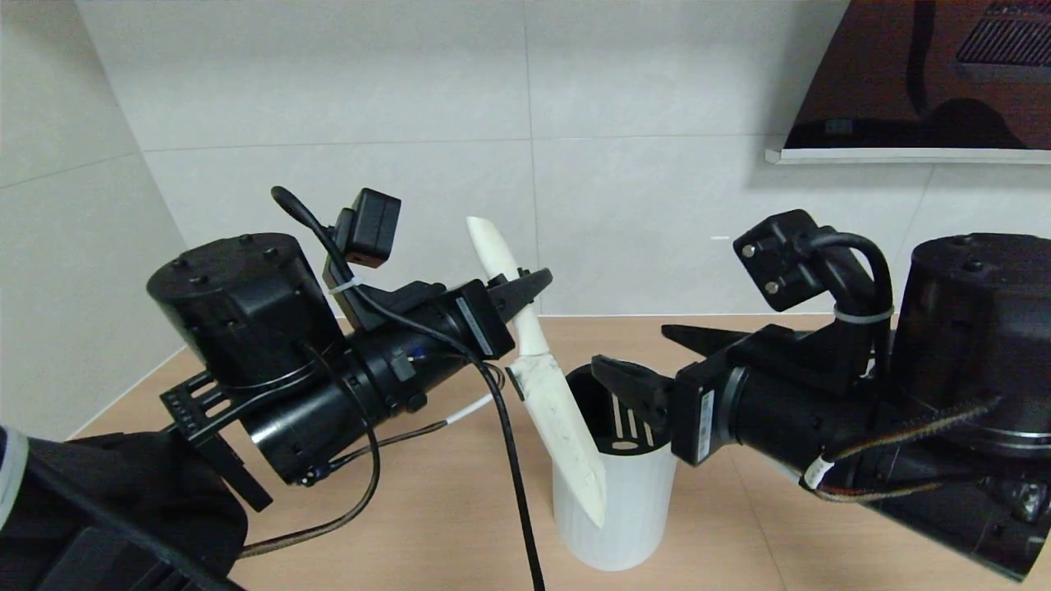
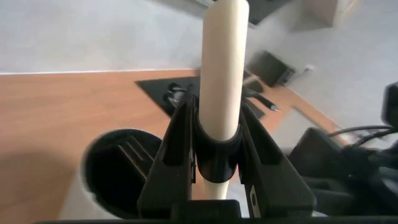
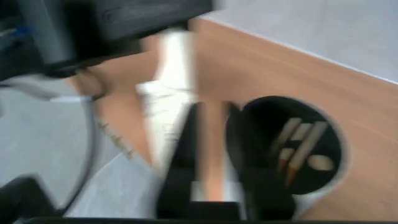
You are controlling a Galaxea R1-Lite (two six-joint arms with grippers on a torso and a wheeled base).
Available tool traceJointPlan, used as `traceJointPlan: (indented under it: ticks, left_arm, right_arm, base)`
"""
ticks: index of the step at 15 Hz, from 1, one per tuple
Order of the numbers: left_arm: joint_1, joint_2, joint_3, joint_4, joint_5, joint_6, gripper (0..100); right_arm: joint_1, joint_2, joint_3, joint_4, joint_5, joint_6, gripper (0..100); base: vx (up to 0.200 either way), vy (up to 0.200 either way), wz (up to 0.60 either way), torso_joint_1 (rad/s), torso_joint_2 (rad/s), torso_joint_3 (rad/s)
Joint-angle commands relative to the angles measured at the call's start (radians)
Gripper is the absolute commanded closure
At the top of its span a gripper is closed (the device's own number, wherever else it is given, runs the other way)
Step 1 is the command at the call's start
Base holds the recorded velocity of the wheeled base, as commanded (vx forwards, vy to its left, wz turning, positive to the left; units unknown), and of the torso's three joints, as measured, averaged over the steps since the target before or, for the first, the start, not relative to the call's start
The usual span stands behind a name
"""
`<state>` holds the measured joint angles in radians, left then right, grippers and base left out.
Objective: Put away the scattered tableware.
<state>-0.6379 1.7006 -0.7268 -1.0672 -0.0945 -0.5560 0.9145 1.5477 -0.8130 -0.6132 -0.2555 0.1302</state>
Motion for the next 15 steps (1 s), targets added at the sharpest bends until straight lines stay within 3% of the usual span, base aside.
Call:
traceJointPlan:
  ticks: [1,3,5,8,10,12,15]
  left_arm:
    - [-0.002,-0.030,-0.060,0.061,0.052,0.022,100]
    - [-0.002,-0.062,-0.095,0.107,0.091,0.039,100]
    - [-0.011,-0.087,-0.114,0.156,0.139,0.083,100]
    - [-0.039,-0.095,-0.189,0.240,0.338,0.235,100]
    - [-0.112,-0.061,-0.255,0.242,0.412,0.347,100]
    - [-0.166,-0.004,-0.322,0.225,0.487,0.427,100]
    - [-0.244,0.080,-0.395,0.142,0.711,0.524,100]
  right_arm:
    - [-0.065,-0.031,-0.002,0.001,0.001,0.000,0]
    - [-0.123,-0.066,0.008,0.027,0.001,0.000,0]
    - [-0.190,-0.083,0.009,0.050,0.013,0.000,0]
    - [-0.221,-0.086,-0.009,0.050,0.039,0.002,0]
    - [-0.236,-0.084,-0.006,0.052,0.042,0.002,0]
    - [-0.247,-0.083,-0.005,0.052,0.042,0.002,0]
    - [-0.250,-0.087,-0.005,0.050,0.041,0.000,0]
  base:
    - [0.000,0.000,0.00,0.000,0.00,0.000]
    - [0.000,0.000,0.00,0.000,0.00,0.000]
    - [0.000,0.000,0.00,0.000,0.00,0.000]
    - [0.000,0.000,0.00,0.000,0.00,0.000]
    - [0.000,0.000,0.00,0.000,0.00,0.000]
    - [0.000,0.000,0.00,0.000,0.00,0.000]
    - [0.000,0.000,0.00,0.000,0.00,0.000]
